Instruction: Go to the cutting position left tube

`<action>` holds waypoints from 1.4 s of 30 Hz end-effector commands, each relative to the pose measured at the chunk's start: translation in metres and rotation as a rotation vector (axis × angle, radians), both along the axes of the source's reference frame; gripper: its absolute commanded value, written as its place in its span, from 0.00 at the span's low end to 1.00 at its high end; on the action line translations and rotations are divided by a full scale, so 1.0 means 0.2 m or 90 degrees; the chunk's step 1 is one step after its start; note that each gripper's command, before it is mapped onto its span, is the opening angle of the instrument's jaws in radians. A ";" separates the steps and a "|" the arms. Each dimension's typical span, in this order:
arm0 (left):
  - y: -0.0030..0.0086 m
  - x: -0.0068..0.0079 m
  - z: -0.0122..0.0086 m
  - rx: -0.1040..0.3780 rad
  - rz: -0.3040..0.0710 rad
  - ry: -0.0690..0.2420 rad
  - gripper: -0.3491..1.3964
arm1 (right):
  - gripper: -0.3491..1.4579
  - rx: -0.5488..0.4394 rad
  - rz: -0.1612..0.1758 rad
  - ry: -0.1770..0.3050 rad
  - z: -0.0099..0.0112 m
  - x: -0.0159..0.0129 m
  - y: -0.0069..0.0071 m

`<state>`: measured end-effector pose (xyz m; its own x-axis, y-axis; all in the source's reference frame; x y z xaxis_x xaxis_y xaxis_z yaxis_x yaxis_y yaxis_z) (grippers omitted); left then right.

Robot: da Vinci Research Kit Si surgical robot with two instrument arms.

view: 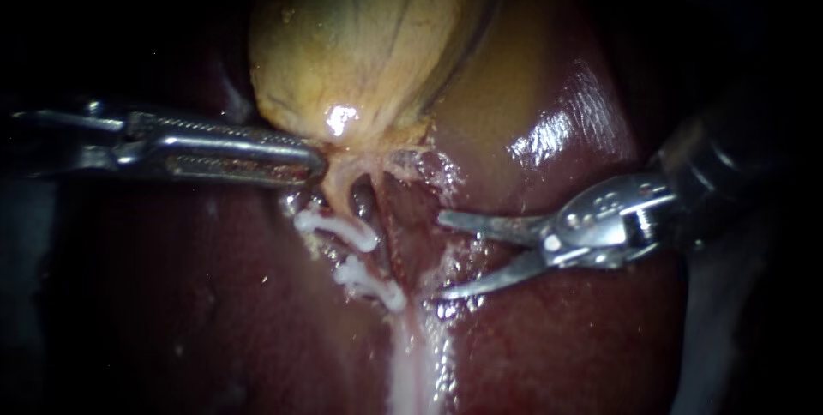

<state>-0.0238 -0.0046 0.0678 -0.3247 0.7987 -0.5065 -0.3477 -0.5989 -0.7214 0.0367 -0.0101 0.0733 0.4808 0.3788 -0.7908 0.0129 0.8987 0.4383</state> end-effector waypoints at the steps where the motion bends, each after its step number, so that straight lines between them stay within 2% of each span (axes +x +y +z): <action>1: 0.000 0.000 0.000 0.000 0.000 0.000 0.00 | 0.99 0.003 -0.001 -0.004 0.002 0.003 -0.002; 7: -0.001 0.000 -0.001 0.000 -0.001 0.001 0.00 | 0.99 0.014 -0.005 -0.009 0.013 0.013 -0.006; 14: -0.001 -0.001 -0.001 -0.001 -0.002 0.001 0.00 | 0.99 0.022 -0.007 -0.010 0.019 0.021 -0.008; 19: -0.002 -0.002 -0.001 -0.001 -0.002 0.002 0.00 | 0.99 0.031 -0.010 -0.009 0.021 0.027 -0.008; 42: -0.003 -0.004 0.000 -0.003 -0.005 0.004 0.00 | 0.97 0.085 -0.015 0.033 0.024 0.052 -0.004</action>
<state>-0.0245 -0.0051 0.0678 -0.3218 0.7988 -0.5083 -0.3567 -0.5996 -0.7164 0.0472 -0.0108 0.0781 0.4488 0.4716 -0.7591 0.0596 0.8317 0.5520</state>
